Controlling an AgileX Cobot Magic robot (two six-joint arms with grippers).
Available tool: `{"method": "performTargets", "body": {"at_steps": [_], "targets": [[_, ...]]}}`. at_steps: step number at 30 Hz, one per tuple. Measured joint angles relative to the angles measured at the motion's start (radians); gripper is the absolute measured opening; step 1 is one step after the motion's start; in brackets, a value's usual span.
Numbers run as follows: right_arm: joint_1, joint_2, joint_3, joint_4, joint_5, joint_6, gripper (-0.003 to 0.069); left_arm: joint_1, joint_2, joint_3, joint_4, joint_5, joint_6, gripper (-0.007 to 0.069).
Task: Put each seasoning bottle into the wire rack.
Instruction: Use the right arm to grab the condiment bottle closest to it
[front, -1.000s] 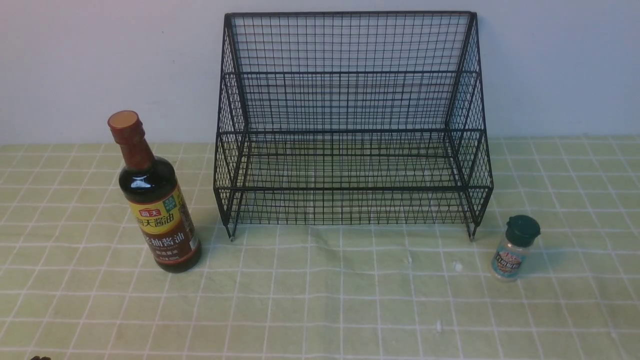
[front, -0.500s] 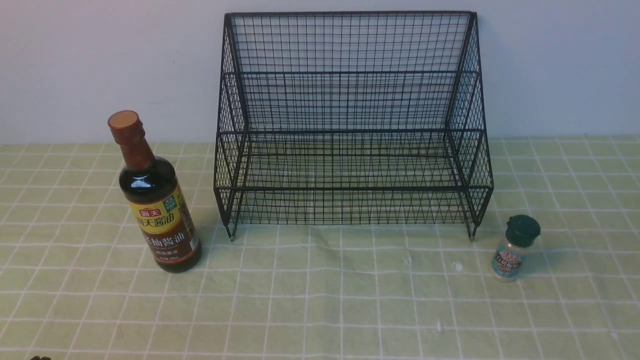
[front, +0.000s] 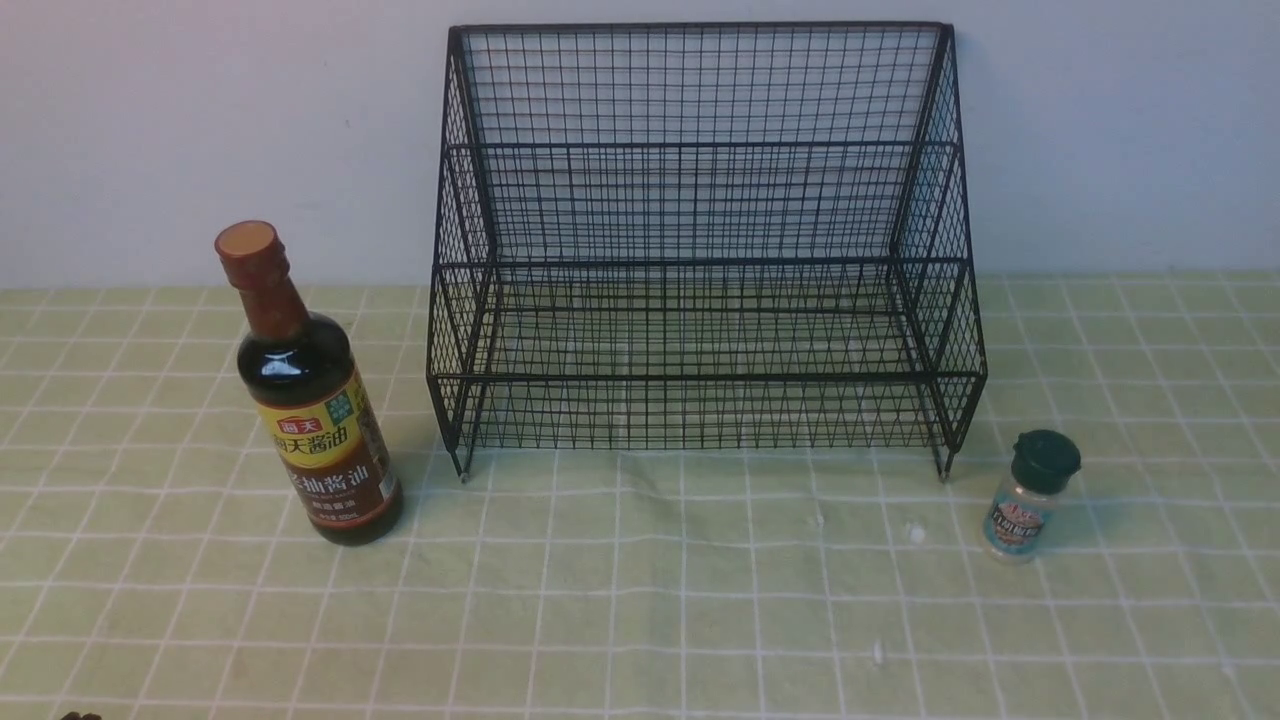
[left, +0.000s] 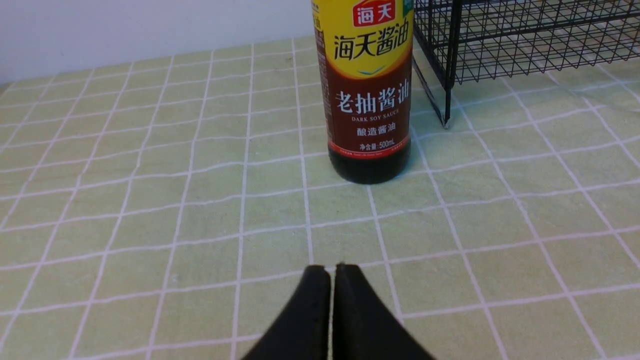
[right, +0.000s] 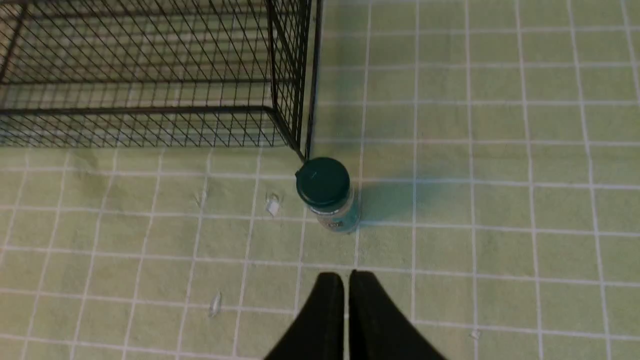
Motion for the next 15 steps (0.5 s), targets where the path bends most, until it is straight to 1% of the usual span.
{"method": "performTargets", "body": {"at_steps": [1,2,3,4,5,6,8,12,15], "targets": [[0.000,0.052,-0.019,0.009,0.005,-0.014,0.0042,0.000,0.000,0.000,0.000,0.000,0.000,-0.0006],[0.000,0.069,-0.022,0.013,0.006,-0.016,0.0046,0.000,0.000,0.000,0.000,0.000,0.000,-0.0006],[0.000,0.132,-0.035,0.025,0.007,-0.047,0.0090,0.000,0.000,0.000,0.000,0.000,0.000,-0.0006],[0.000,0.154,-0.039,0.034,0.006,-0.067,0.0108,0.000,0.000,0.000,0.000,0.000,0.000,-0.0006],[0.000,0.202,-0.042,0.048,0.003,-0.097,0.0160,0.000,0.000,0.000,0.000,0.000,0.000,-0.0006],[0.000,0.221,-0.042,0.057,0.001,-0.118,0.0185,0.000,0.000,0.000,0.000,0.000,0.000,-0.0006],[0.000,0.279,-0.042,0.071,-0.010,-0.158,0.0274,0.000,0.000,0.000,0.000,0.000,0.000,-0.0006],[0.000,0.372,-0.043,0.075,-0.067,-0.183,0.0453,0.000,0.000,0.000,0.000,0.000,0.000,-0.0006],[0.000,0.428,-0.043,0.088,-0.102,-0.188,0.0546,0.000,0.000,0.000,0.000,0.000,0.000,-0.0006]]}}
